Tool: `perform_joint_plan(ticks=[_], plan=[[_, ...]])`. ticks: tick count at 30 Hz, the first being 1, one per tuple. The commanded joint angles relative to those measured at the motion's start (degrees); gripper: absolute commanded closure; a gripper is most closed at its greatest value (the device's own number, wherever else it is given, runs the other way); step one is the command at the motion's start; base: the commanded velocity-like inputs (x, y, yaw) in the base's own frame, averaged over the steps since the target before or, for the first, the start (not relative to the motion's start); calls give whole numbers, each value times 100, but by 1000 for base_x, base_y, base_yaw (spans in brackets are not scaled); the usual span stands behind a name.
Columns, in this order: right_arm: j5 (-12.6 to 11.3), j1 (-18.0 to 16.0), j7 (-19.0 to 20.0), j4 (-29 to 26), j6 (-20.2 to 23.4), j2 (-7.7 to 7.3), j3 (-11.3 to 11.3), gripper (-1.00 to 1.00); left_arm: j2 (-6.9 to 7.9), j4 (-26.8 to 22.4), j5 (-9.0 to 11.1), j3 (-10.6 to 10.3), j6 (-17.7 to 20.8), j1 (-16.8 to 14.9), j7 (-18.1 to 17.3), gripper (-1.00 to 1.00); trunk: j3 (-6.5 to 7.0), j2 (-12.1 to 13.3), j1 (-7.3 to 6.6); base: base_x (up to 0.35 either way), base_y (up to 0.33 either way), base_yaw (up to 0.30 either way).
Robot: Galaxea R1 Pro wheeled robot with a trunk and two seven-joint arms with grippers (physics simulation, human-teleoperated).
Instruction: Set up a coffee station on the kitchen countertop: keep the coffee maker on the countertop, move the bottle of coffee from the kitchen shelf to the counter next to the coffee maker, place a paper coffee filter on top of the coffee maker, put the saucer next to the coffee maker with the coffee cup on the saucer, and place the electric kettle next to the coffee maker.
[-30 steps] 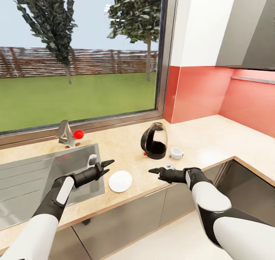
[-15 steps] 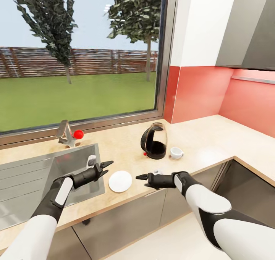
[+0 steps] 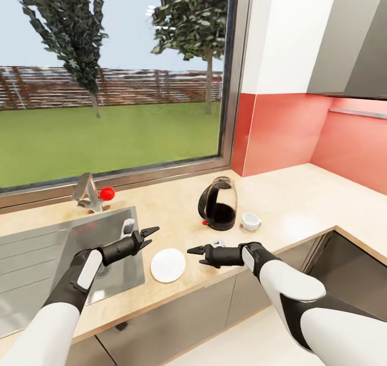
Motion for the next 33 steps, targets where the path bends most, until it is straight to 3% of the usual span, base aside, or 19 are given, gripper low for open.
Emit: perform_joint_plan(ticks=[1,19,24,33], plan=[[46,-7,32,-22,39,8,-48,-100,-3,0,2,9,26,-4,-15,-100,-13,-13,4,34,0,0],[46,-7,32,15,39,8,-43,-100,-2,0,-7,14,7,154,-13,-100,-13,-13,4,4,0,0],[54,-7,19,579,38,8,-47,-100,1,34,-9,10,7,406,-14,-100,-13,-13,4,184,0,0],[63,-7,14,667,39,8,-52,-100,1,97,-21,1,5,497,-6,-100,-13,-13,4,81,0,0]])
